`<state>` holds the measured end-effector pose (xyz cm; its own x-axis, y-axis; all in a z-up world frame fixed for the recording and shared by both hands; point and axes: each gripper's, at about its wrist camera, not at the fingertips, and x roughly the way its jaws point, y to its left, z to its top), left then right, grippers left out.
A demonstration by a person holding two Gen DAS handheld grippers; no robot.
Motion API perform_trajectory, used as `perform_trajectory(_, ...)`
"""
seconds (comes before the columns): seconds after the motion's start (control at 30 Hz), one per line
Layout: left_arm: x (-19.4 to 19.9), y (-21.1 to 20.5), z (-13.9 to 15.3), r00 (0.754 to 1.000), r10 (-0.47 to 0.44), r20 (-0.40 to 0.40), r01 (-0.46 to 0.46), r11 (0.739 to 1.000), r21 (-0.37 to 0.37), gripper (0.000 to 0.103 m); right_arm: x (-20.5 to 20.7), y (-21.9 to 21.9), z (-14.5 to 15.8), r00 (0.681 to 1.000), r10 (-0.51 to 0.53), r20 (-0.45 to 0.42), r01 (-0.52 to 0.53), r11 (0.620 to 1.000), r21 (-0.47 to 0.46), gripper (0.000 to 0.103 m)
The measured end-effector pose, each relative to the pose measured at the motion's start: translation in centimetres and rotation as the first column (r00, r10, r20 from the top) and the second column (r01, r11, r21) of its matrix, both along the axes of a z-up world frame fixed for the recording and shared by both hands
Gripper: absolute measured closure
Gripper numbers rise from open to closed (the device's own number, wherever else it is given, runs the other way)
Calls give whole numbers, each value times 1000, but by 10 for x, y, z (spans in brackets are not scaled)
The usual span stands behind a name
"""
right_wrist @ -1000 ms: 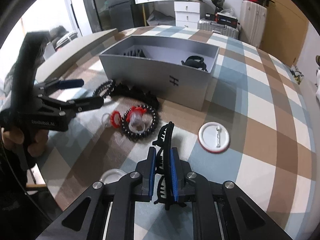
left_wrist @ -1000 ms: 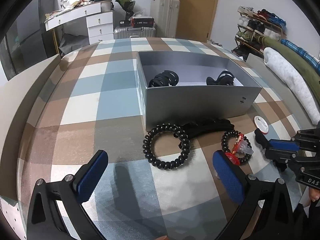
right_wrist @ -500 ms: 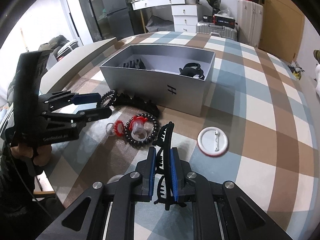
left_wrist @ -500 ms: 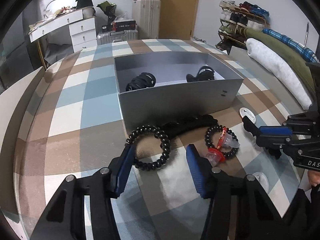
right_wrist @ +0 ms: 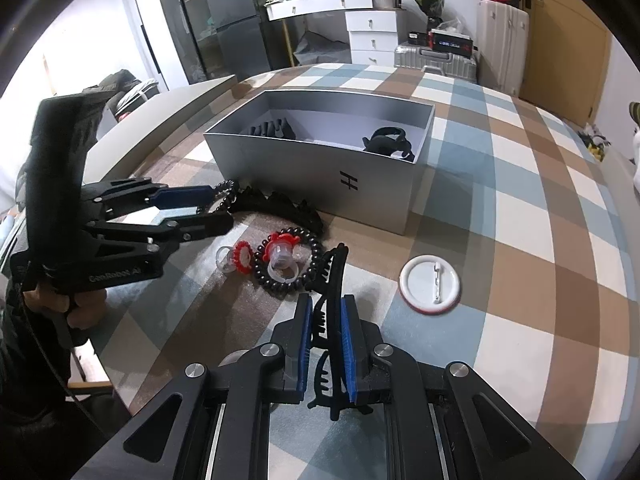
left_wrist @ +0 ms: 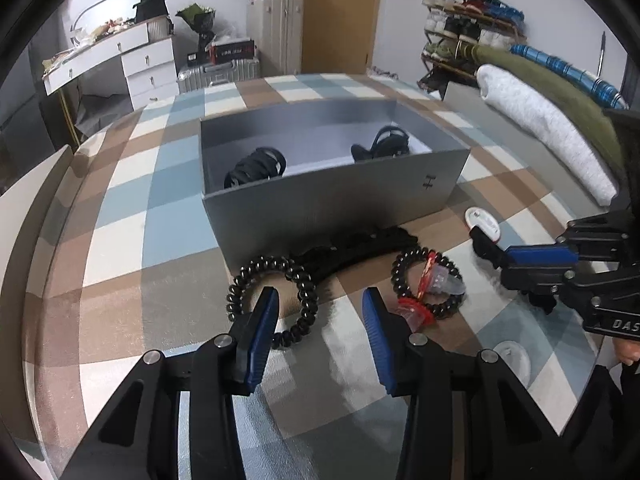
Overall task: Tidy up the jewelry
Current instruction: 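Carry the comb clip and spiral hair tie over the grey box with both tools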
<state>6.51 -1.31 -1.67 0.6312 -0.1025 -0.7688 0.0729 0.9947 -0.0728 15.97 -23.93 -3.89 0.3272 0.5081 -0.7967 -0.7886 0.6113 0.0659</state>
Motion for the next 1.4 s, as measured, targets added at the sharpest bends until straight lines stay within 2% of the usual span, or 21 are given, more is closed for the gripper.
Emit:
perform_trajectory(0.07,2,0,-3,1000,10,-21,-10,1000,4,69,0,1,0,1000,2,-1,-2,1000,1,90)
perform_trajectory(0.2,2,1,-4,999,30,-29,-29,999,31,94,-1,2,0,1000,6,-1,-6,1000,-2,90)
perform_trajectory(0.3,0,1,-3,1000,24,-21,-23,999,22,98,-1,2,0,1000,6,-1,-6,1000,0,90)
perform_trajectory(0.57,-9,-1,13,998,4,55,-4,1000,9,98,-1,0,4,1000,3,7,-3,1000,17,90)
perform_trajectory(0.77,-14,-2,27,991,-20,134,23,1000,-19,98,-3,-4,16,999,-1,35,-2,996,85,90)
perform_trajectory(0.97,-18,2,39,980,-5,198,14,999,-40,98,-4,-9,29,998,-8,56,-2,986,167,90)
perform_trajectory(1.4,-16,15,52,964,47,260,-28,997,-76,98,5,-6,36,998,-38,43,25,962,272,90)
